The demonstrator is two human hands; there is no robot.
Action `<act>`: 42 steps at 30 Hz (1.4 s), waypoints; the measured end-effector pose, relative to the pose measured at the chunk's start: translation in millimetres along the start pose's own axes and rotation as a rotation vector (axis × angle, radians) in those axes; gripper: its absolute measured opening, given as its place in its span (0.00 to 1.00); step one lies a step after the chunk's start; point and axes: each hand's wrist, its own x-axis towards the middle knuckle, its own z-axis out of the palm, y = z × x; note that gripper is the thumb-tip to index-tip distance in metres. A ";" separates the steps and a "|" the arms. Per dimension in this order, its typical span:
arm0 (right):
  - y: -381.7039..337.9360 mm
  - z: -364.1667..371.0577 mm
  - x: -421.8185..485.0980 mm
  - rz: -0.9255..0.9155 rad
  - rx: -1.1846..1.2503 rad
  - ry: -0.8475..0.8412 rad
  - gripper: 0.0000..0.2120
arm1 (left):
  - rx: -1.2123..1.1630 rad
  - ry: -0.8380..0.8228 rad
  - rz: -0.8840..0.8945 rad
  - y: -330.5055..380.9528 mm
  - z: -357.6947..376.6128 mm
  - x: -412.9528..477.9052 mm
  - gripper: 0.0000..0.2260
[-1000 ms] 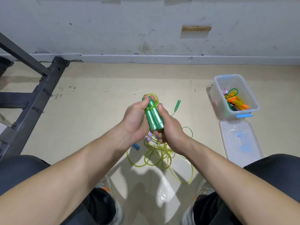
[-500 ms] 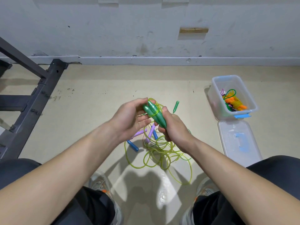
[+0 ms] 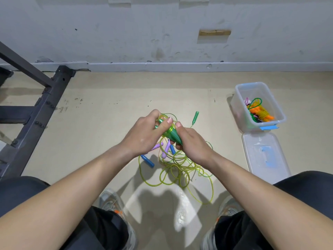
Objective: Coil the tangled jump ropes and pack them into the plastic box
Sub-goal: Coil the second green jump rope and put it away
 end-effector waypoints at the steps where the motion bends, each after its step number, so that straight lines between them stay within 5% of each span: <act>1: 1.4 -0.8 0.1 0.013 0.002 -0.011 0.29 | -0.044 -0.016 0.019 -2.2 0.3 0.7 0.17; 11: -10.4 -32.9 -0.6 0.053 -0.055 -0.409 0.38 | -0.320 -0.310 -0.055 -10.0 -1.9 4.3 0.13; 16: -9.2 -40.4 2.5 0.035 0.081 -0.337 0.28 | -0.535 -0.410 -0.106 -4.6 -3.6 3.0 0.10; 22: -1.5 -52.1 16.6 0.096 0.767 -0.159 0.22 | -0.770 -0.540 -0.060 5.7 -12.1 0.1 0.11; 26: 3.6 -32.1 13.0 0.122 0.889 -0.096 0.18 | -0.914 -0.406 -0.030 4.9 -12.0 4.9 0.11; 31: -1.7 20.6 -9.8 0.154 0.625 -0.004 0.09 | -0.871 -0.044 -0.139 -7.9 1.6 11.7 0.09; 36: -24.0 24.6 -27.5 -0.097 -0.012 0.197 0.12 | -0.333 0.240 -0.107 -18.4 20.7 11.1 0.07; 42: -32.0 -11.4 -14.6 -0.277 -0.778 0.059 0.11 | -0.081 0.168 -0.042 -17.0 33.9 5.5 0.07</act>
